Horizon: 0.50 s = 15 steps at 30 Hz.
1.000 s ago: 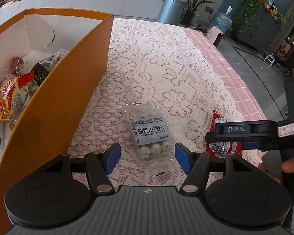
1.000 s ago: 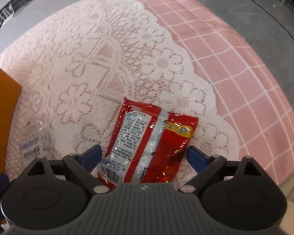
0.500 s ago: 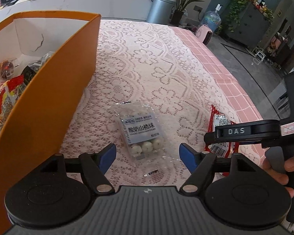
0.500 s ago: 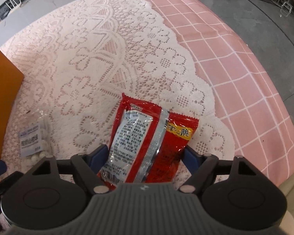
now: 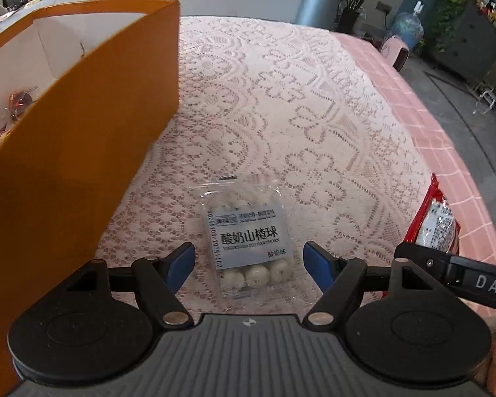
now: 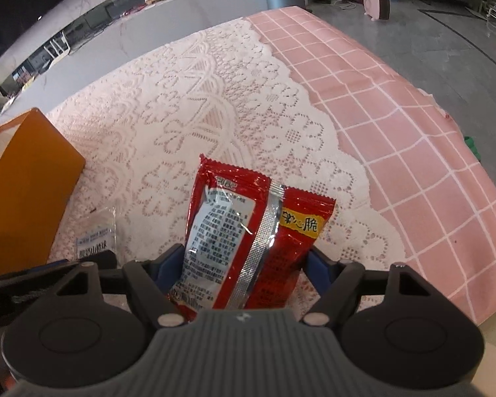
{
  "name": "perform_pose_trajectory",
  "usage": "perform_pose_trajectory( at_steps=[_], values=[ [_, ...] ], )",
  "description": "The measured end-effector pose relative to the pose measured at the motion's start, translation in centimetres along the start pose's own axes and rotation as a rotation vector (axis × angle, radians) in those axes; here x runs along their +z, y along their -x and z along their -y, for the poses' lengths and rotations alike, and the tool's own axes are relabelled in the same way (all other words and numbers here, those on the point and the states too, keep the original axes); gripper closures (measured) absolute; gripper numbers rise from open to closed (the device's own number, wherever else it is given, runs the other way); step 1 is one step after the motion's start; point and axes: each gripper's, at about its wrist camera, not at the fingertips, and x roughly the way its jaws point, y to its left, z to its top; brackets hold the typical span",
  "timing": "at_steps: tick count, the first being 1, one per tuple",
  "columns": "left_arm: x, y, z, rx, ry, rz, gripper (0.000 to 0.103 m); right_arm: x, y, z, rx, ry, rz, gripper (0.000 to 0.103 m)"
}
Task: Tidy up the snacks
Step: 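Close the right gripper on the red chip bag while the left grasps the white-ball pack, then carry the white-ball pack and red chip bag over the orange box with both tools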
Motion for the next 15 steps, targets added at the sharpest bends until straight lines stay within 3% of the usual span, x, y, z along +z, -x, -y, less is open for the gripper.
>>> perform_pose_trajectory(
  at_steps=[6, 9, 15],
  values=[
    [-0.8, -0.9, 1.3, 0.057, -0.075, 0.005, 0.014, 0.0, -0.1, 0.2, 0.010, -0.019, 0.015, 0.028],
    [-1.0, -0.5, 1.4, 0.053, -0.091, 0.014, 0.030, -0.1, -0.1, 0.2, 0.007, -0.020, 0.019, 0.028],
    [-1.0, -0.1, 1.1, 0.025, -0.096, 0.019, 0.034, -0.2, 0.0, -0.3, -0.012, 0.010, 0.032, 0.028]
  ],
)
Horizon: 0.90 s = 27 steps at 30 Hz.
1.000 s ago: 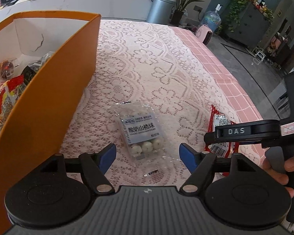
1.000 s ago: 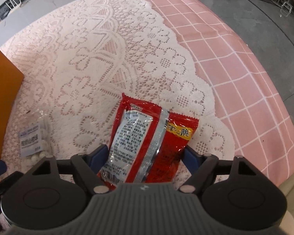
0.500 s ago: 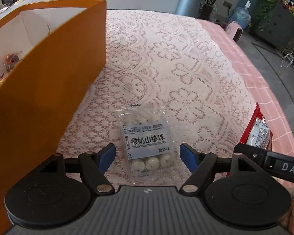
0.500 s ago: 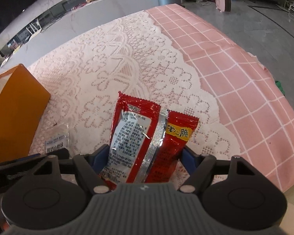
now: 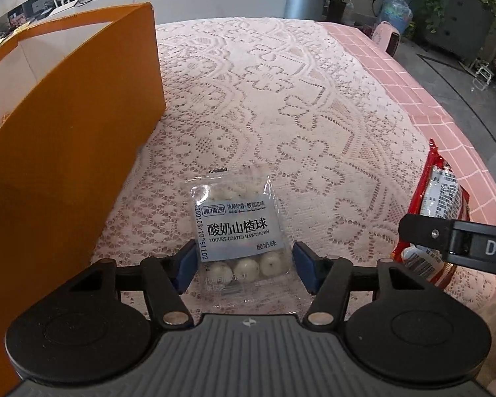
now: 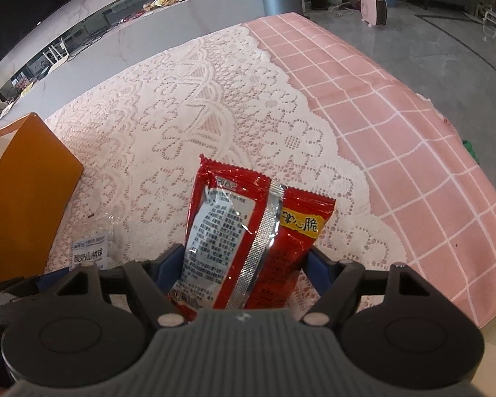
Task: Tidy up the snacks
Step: 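Carry the white-ball pack and red chip bag over the orange box with both tools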
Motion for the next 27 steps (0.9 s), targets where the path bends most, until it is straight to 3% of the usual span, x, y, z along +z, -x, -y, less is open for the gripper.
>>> perform_pose_trajectory(
  at_steps=[9, 17, 27],
  values=[
    [-0.1, 3.6, -0.4, -0.086, 0.008, 0.062, 0.034, 0.0, 1.0, -0.3, -0.020, 0.027, 0.029, 0.029],
    [0.3, 7.9, -1.1, -0.152, 0.047, 0.135, 0.034, -0.3, 4.5, -1.0, -0.011, 0.033, 0.083, 0.029],
    [1.2, 13.5, -3.0, -0.160, 0.050, 0.230, 0.034, 0.2, 9.2, -4.3, 0.105, 0.091, 0.138, 0.029]
  ],
)
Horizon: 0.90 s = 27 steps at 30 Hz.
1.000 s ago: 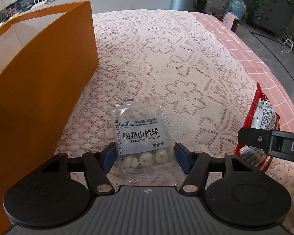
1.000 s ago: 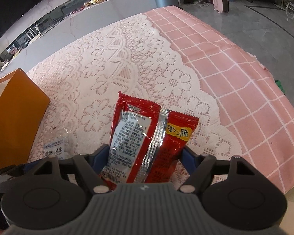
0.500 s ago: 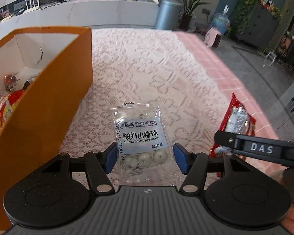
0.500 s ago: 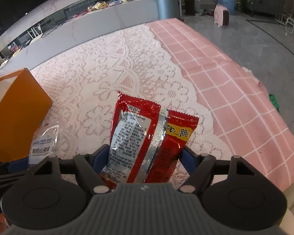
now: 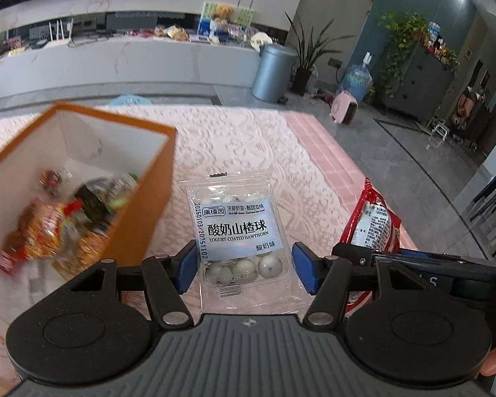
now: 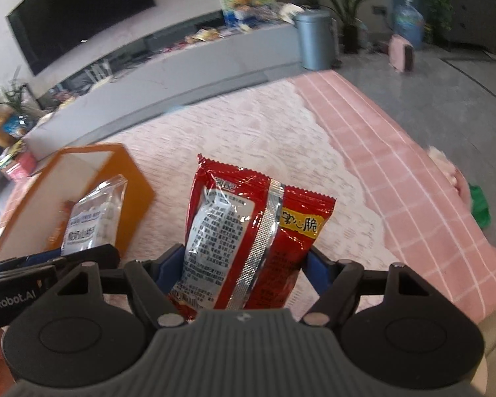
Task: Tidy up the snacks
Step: 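Carry the white-ball pack and red chip bag over the orange box with both tools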
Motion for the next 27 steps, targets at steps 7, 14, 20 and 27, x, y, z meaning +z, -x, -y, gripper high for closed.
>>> perform_pose_trajectory(
  at_steps=[7, 14, 20, 27],
  values=[
    [2.0, 3.4, -3.5, 0.047, 0.042, 0.091, 0.034, 1.8, 1.3, -4.7, 0.075, 0.111, 0.050, 0.029],
    [3.4, 4.6, -8.1, 0.117, 0.126, 0.134, 0.034, 3.4, 1.7, -10.6, 0.169, 0.230, 0.090, 0.029],
    [4.3, 4.2, -12.0, 0.155, 0.190, 0.113, 0.034, 4.8, 0.6, -15.7, 0.238, 0.326, 0.100, 0.029],
    [4.2, 2.8, -15.8, 0.200, 0.216, 0.047, 0.034, 6.0, -2.6, -20.3, 0.294, 0.396, 0.075, 0.029]
  ],
)
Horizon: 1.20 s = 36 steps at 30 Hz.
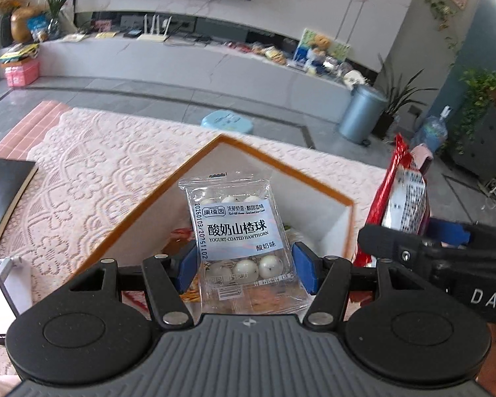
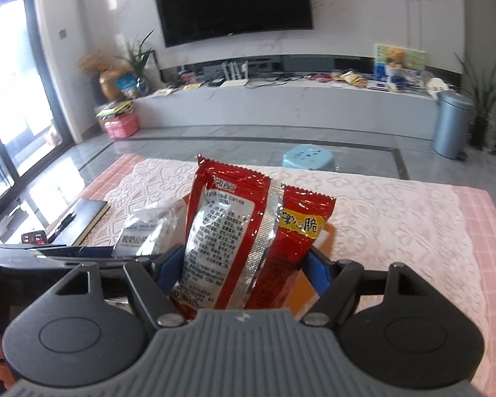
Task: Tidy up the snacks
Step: 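Carry the white-ball pack and red chip bag over the orange box with both tools, then lower both items into the box and open both grippers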
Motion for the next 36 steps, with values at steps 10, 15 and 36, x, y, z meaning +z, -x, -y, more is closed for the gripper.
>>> perform_pose_trajectory(
  at_steps=[10, 15, 36],
  values=[
    [-0.3, -3.4, -3.8, 0.040, 0.038, -0.119, 0.034, 0.8, -8.0, -1.2, -0.006, 0.105, -0.120, 0.029],
    [-0.8, -4.4, -4.0, 0.047, -0.003, -0.165, 0.033, 0.5, -10.4, -1.2, -0.005, 0.171, -0.166, 0.029],
    [-2.4, -5.6, -2.0, 0.094, -0.179, -0.279, 0.026, -0.3, -15.9, -1.0, -0.067, 0.177, -0.303, 0.031]
  ],
)
